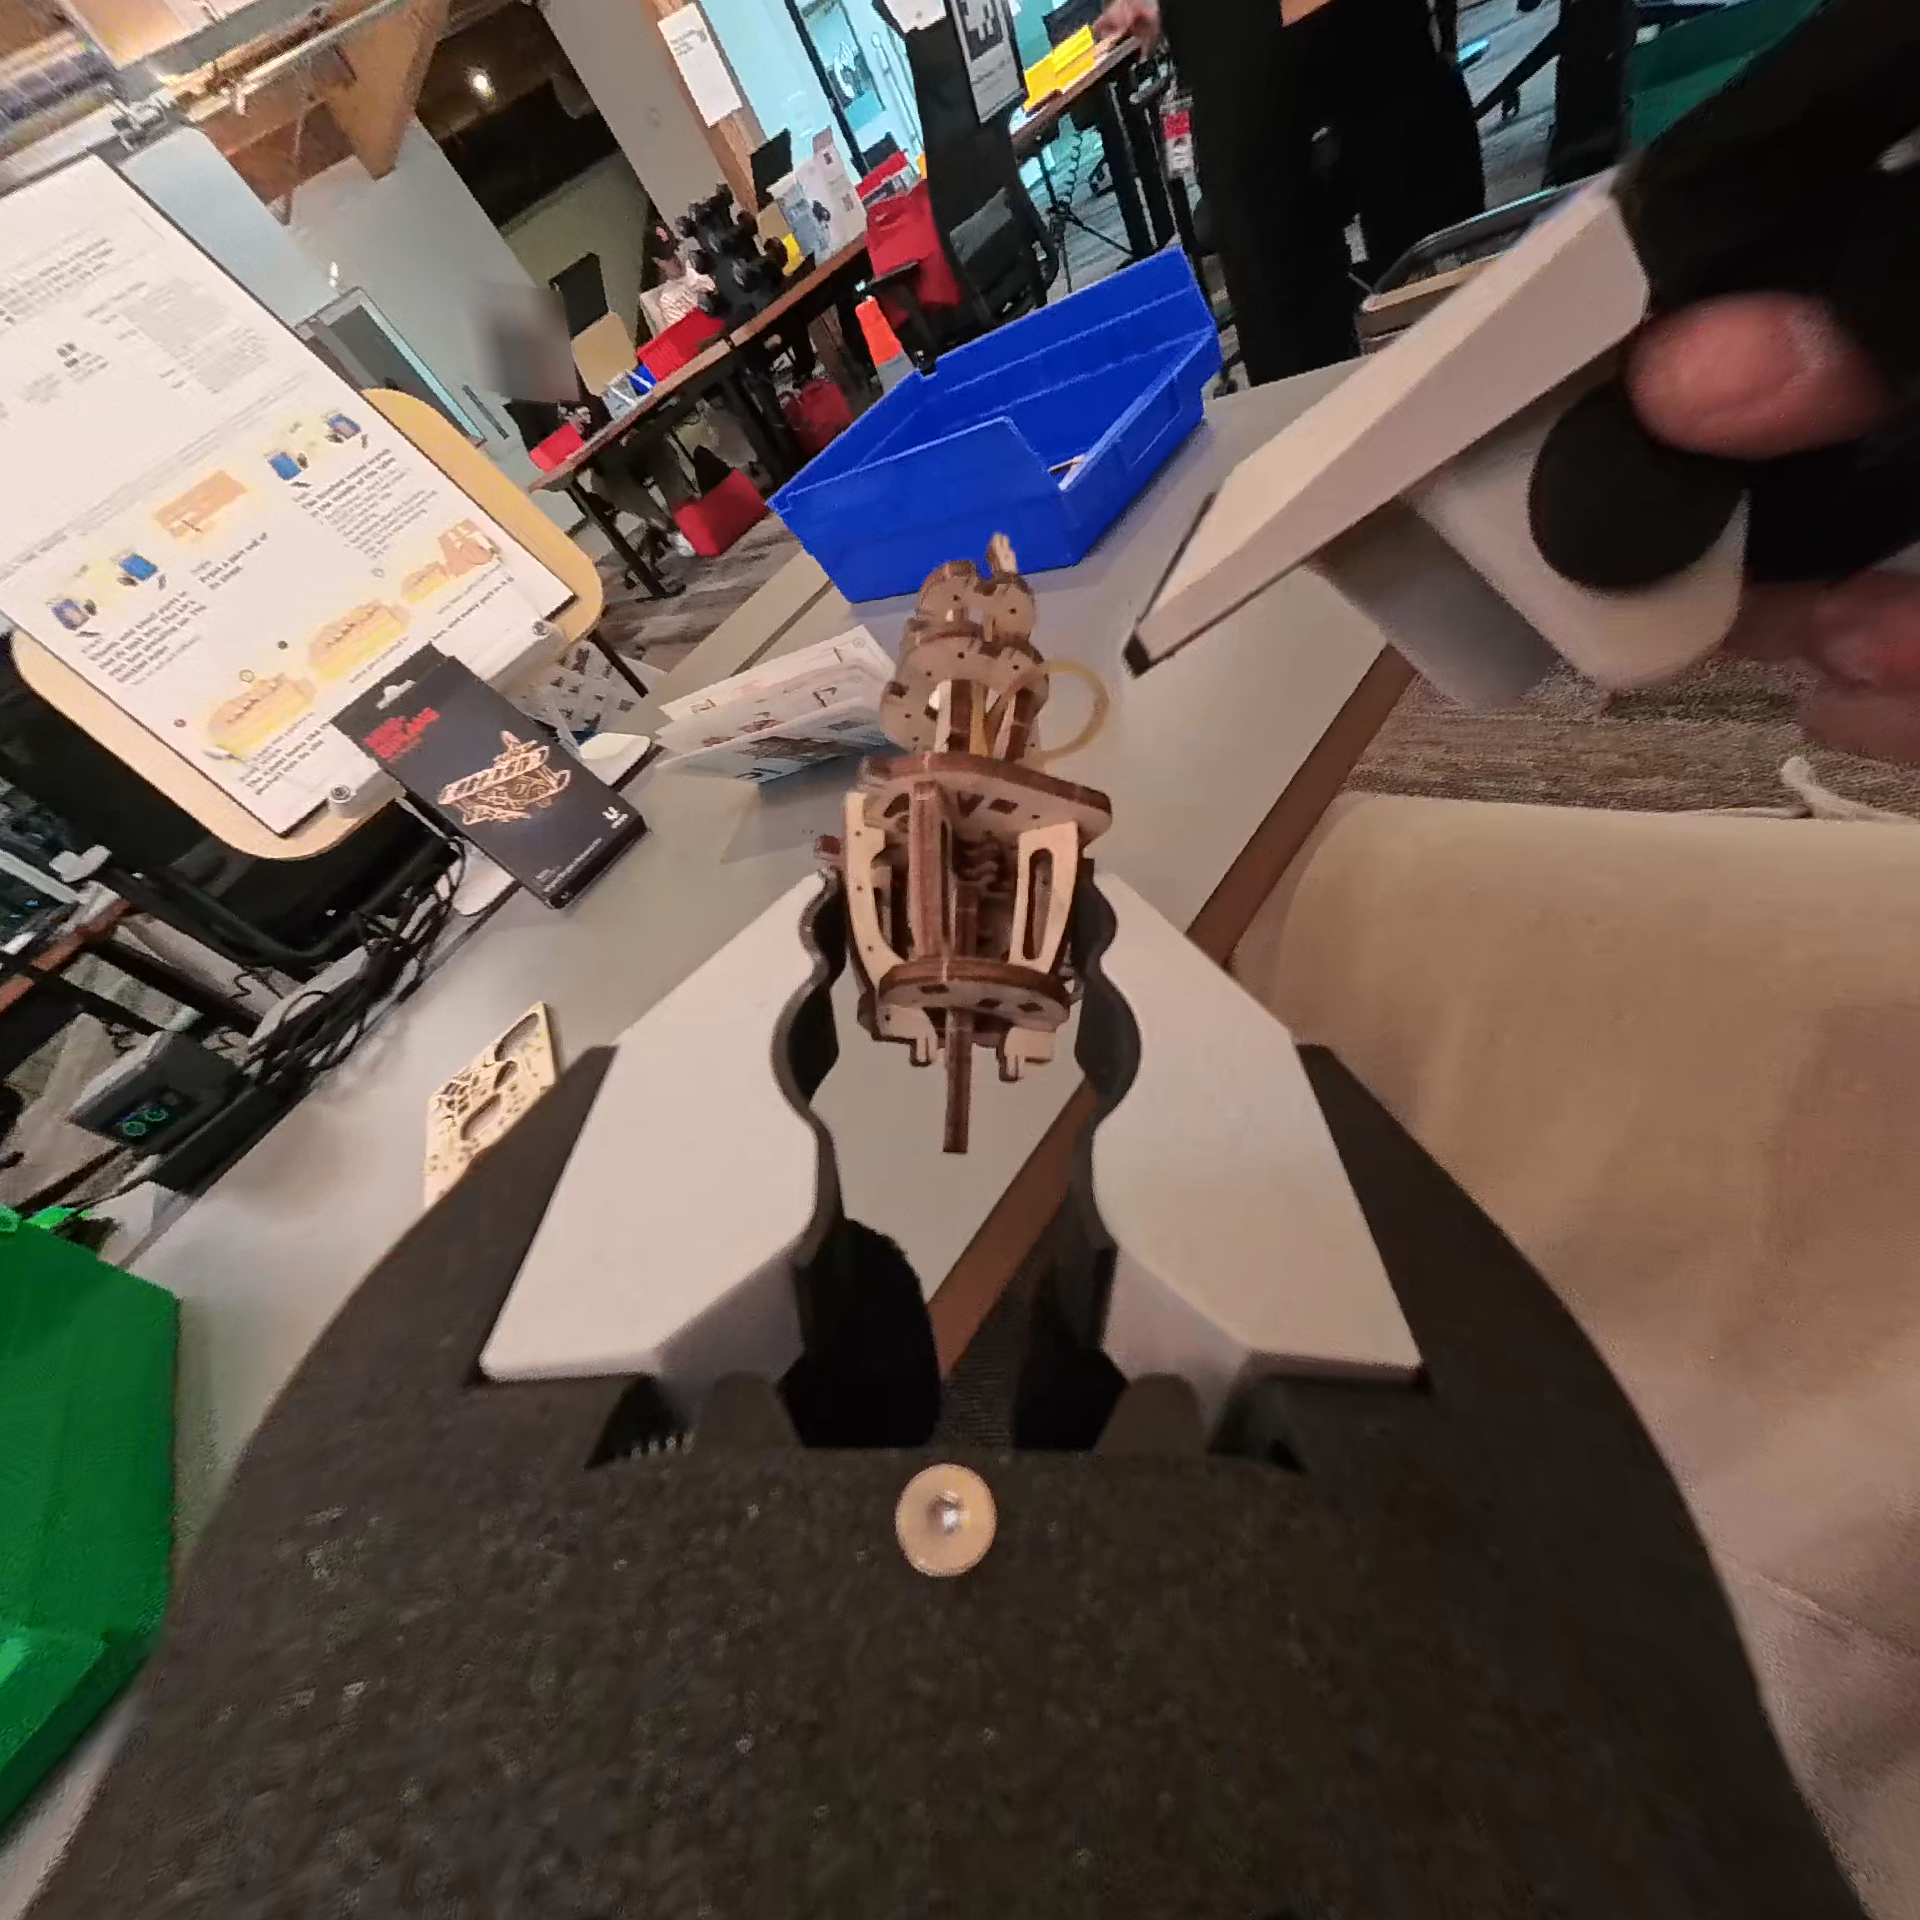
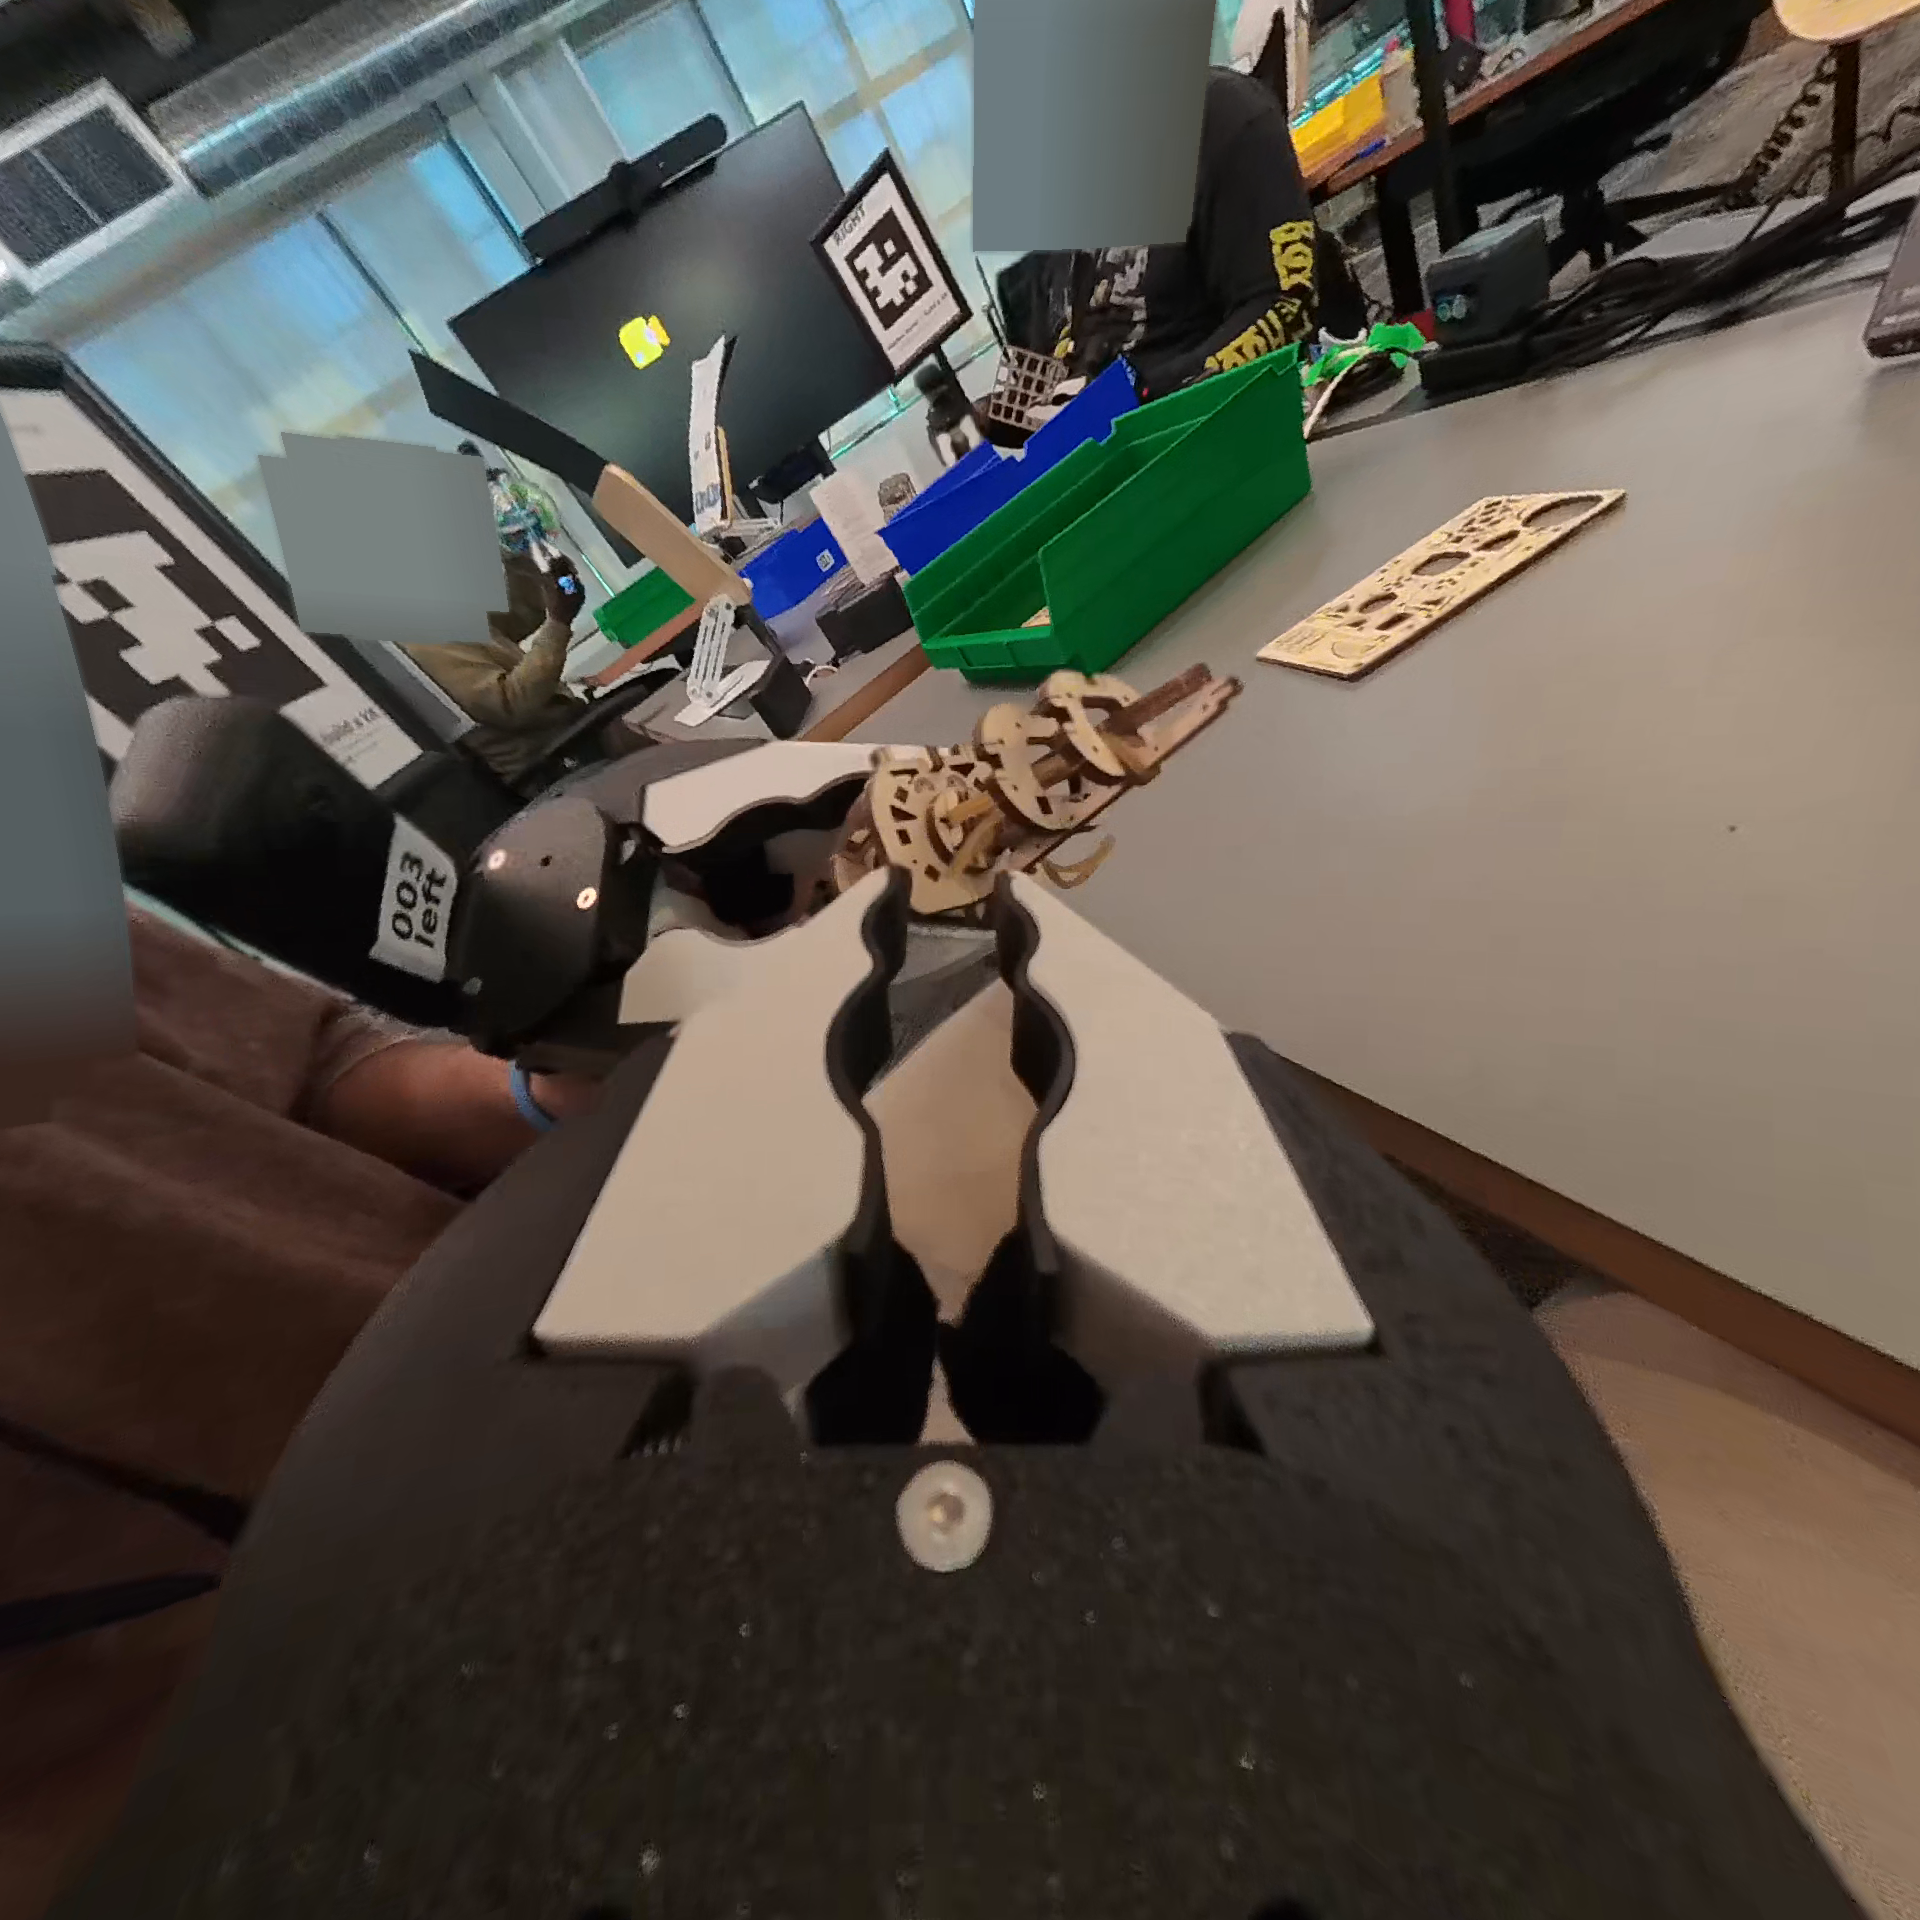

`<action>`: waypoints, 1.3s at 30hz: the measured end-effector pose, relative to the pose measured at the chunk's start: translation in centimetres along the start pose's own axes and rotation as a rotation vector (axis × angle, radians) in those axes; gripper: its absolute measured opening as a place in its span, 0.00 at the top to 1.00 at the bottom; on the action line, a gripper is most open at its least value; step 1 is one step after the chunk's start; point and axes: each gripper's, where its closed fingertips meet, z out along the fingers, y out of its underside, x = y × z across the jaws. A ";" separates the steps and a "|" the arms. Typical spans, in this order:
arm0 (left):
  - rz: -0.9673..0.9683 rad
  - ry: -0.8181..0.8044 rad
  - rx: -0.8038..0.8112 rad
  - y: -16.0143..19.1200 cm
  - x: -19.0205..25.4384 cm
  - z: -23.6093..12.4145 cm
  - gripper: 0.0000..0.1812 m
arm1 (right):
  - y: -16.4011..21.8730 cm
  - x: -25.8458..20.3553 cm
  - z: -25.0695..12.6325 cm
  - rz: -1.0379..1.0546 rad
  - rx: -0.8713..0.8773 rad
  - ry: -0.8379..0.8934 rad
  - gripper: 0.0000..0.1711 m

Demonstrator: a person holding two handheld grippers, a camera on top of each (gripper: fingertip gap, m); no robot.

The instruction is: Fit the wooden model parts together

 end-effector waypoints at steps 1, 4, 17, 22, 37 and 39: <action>0.017 0.004 -0.002 0.0 0.2 0.0 0.78 | 0.0 0.1 0.0 0.020 0.005 0.003 0.91; 0.062 -0.005 0.003 -0.2 0.5 0.0 0.77 | 0.4 0.4 0.2 0.075 -0.007 -0.004 0.95; 0.141 -0.021 0.009 -0.9 1.5 -0.2 0.78 | 1.3 0.4 1.0 0.090 -0.028 0.062 1.00; 0.216 -0.053 0.003 -0.9 1.5 -0.2 0.78 | 1.3 0.5 0.9 0.200 0.000 0.039 1.00; 0.263 -0.106 -0.041 -0.4 1.6 0.1 0.78 | 1.6 1.0 1.0 0.622 0.225 -0.059 1.00; 0.286 -0.119 -0.041 -0.6 1.5 0.1 0.78 | 1.5 1.0 1.0 0.578 0.223 -0.022 1.00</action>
